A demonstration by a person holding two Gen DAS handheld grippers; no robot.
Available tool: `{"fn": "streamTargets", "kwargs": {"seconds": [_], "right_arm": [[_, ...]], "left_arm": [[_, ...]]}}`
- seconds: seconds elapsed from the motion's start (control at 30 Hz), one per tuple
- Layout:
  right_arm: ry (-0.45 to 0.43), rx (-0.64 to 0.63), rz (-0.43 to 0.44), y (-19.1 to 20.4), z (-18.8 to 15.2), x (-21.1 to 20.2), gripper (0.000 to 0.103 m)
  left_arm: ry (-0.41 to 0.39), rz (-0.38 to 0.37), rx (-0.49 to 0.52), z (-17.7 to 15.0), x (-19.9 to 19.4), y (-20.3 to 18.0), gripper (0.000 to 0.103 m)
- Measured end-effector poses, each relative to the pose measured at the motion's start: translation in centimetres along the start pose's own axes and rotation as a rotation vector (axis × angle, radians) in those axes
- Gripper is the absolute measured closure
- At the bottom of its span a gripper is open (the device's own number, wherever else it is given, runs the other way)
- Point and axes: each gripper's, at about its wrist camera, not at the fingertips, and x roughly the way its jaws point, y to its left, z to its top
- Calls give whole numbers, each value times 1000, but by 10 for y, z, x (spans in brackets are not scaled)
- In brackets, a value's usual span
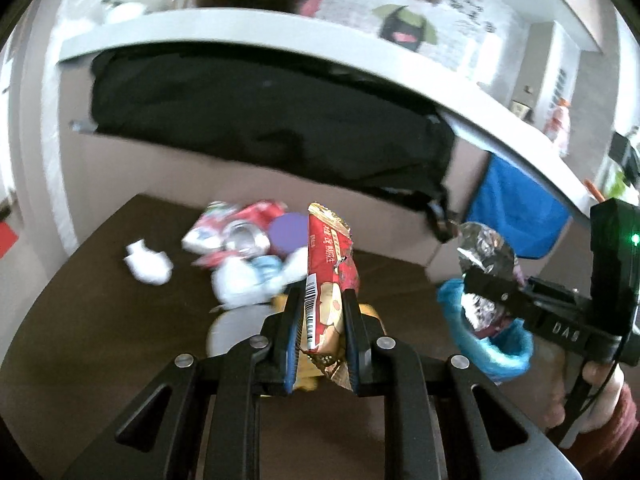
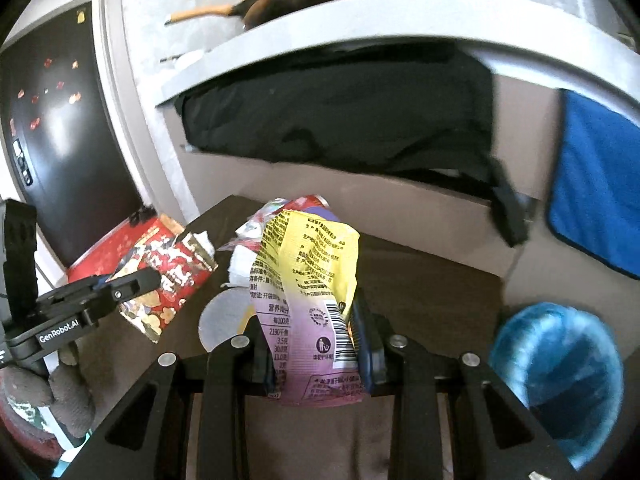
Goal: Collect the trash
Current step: 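Carry both wrappers over the blue-lined bin and open both grippers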
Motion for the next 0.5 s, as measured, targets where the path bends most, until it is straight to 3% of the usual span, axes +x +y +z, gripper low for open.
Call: {"fn": "streamTargets", "kwargs": {"seconds": [0.23,0.5], "right_arm": [[-90,66,-68,-43,-20,-62,75],[-133,134,-182,-91,-45,-102,75]], "left_arm": [[-47,-39,124,1,2,-83,83],[-30,-99,195,-6,29,-152,83]]}}
